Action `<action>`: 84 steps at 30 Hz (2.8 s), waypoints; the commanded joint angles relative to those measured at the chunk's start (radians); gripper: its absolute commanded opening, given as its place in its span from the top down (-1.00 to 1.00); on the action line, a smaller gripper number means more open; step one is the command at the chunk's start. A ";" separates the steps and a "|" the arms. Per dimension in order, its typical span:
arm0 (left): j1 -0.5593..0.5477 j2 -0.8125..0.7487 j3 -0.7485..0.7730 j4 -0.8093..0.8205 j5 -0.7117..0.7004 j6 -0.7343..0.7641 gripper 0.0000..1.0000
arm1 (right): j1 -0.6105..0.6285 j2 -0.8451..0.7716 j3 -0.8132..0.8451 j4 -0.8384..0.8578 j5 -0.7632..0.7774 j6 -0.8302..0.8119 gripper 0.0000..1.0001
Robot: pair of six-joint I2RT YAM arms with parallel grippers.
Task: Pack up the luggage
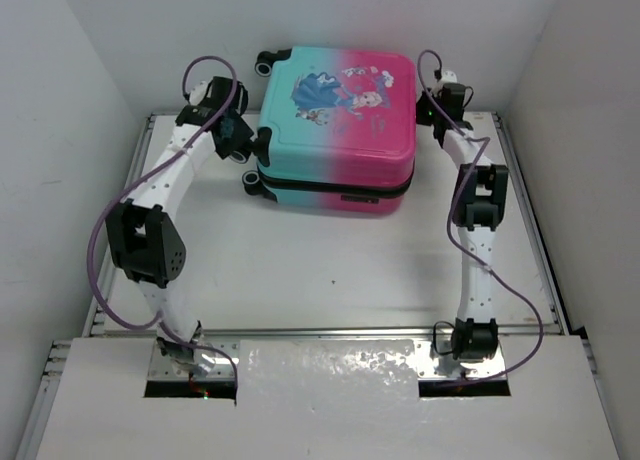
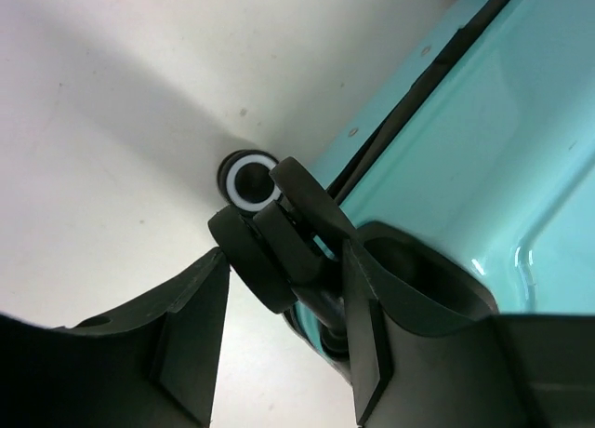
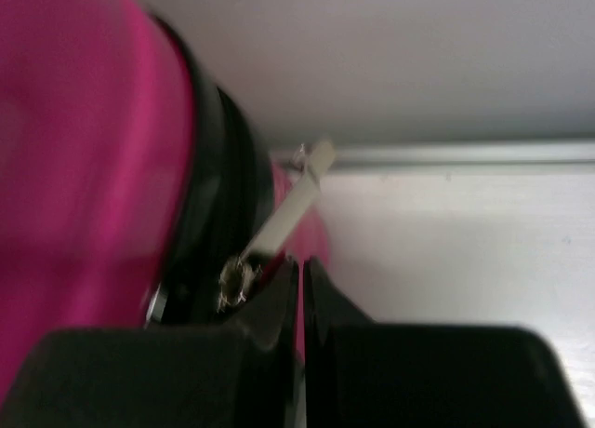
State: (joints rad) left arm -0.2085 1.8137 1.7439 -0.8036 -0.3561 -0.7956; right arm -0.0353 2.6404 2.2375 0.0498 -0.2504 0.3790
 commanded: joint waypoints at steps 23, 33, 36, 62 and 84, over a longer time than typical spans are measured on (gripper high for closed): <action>0.090 -0.058 0.274 0.070 -0.331 0.158 -1.00 | 0.638 -0.662 -1.460 0.733 0.221 0.430 1.00; -0.324 -0.622 -0.457 0.334 -0.113 0.259 -1.00 | 0.608 -0.694 -1.474 0.806 0.102 0.382 1.00; -0.489 -0.655 -0.555 0.291 -0.187 0.167 -1.00 | 0.551 -0.736 -1.510 0.808 0.088 0.345 1.00; -0.793 0.079 -0.362 0.409 -0.377 0.683 -0.92 | 0.141 -1.384 -1.771 0.366 -0.030 0.127 -0.79; -0.692 0.135 -0.584 0.589 -0.126 0.740 1.00 | 0.138 -1.182 -1.716 0.611 -0.306 0.086 -0.81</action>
State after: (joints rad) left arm -0.9035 1.9583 1.2652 -0.2512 -0.5873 0.0834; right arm 0.1001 1.4162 0.4603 0.5484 -0.4595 0.4786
